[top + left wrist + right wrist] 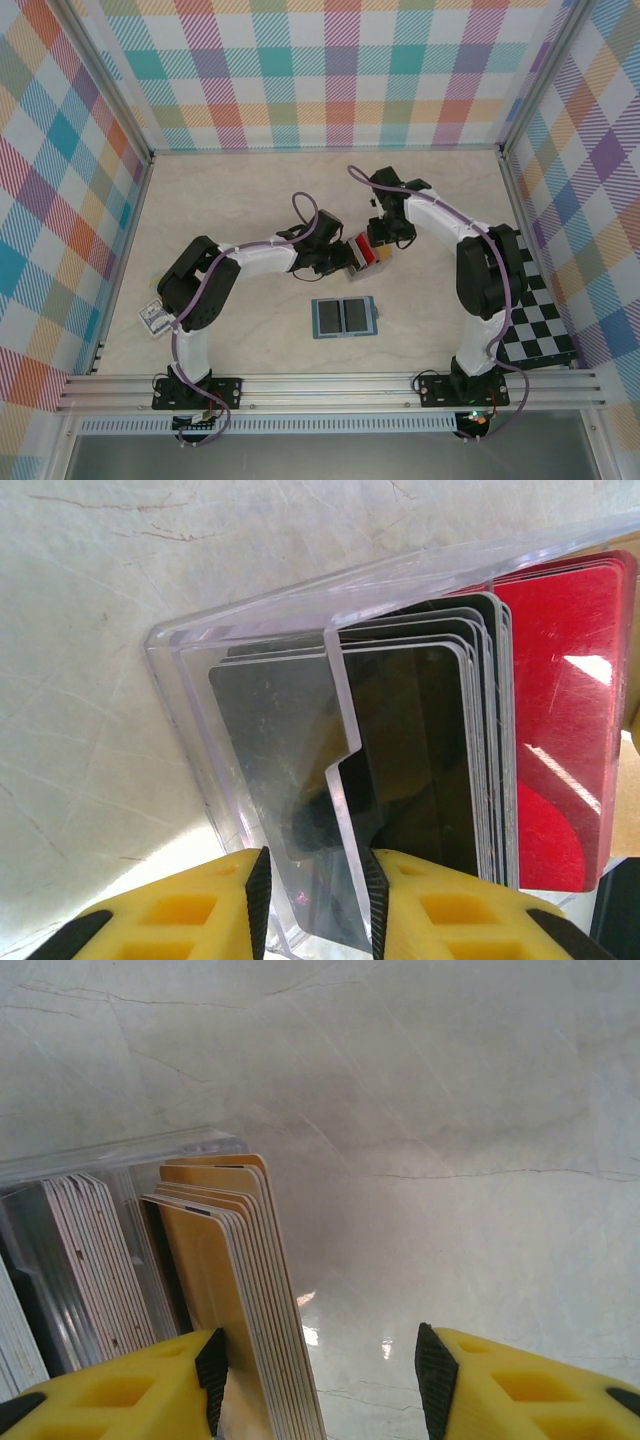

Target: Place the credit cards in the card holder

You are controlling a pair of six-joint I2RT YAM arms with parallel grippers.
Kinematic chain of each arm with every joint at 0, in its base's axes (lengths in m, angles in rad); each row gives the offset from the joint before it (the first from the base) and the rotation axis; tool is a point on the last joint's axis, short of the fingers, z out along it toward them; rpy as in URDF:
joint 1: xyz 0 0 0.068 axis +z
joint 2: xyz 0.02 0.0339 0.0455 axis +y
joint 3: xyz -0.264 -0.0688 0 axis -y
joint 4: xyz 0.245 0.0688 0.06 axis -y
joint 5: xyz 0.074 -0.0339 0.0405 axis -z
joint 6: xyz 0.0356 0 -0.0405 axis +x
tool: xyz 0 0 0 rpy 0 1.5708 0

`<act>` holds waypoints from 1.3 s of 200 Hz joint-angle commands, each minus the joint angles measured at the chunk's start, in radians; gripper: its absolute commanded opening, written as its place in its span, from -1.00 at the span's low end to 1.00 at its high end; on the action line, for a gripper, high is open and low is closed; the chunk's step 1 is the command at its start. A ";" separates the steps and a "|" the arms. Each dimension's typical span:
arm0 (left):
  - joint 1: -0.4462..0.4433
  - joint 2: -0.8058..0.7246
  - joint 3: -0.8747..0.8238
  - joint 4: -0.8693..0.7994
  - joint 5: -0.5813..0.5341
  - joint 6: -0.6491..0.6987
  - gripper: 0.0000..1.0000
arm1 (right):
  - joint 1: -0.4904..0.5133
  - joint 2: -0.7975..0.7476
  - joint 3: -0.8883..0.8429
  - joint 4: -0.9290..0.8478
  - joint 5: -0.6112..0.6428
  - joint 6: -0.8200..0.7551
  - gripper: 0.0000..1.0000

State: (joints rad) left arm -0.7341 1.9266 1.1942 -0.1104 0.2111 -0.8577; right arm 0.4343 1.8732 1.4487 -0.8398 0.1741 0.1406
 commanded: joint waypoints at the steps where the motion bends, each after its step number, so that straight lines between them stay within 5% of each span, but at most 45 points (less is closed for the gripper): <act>1: 0.015 -0.005 -0.014 -0.136 -0.021 0.024 -0.38 | 0.003 0.004 0.018 -0.033 0.094 -0.013 0.08; 86: 0.016 -0.009 -0.018 -0.139 -0.018 0.024 -0.38 | 0.009 -0.055 0.015 -0.025 0.065 -0.021 -0.11; 173: 0.016 -0.009 -0.024 -0.136 -0.006 0.026 -0.39 | 0.023 -0.062 0.025 -0.027 0.068 -0.036 -0.54; 260: 0.015 -0.011 -0.021 -0.138 -0.005 0.026 -0.39 | 0.027 -0.104 0.028 -0.037 0.048 -0.027 -0.67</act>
State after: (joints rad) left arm -0.7315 1.9266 1.1942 -0.1104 0.2195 -0.8505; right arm 0.4603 1.8236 1.4551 -0.8455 0.2089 0.1150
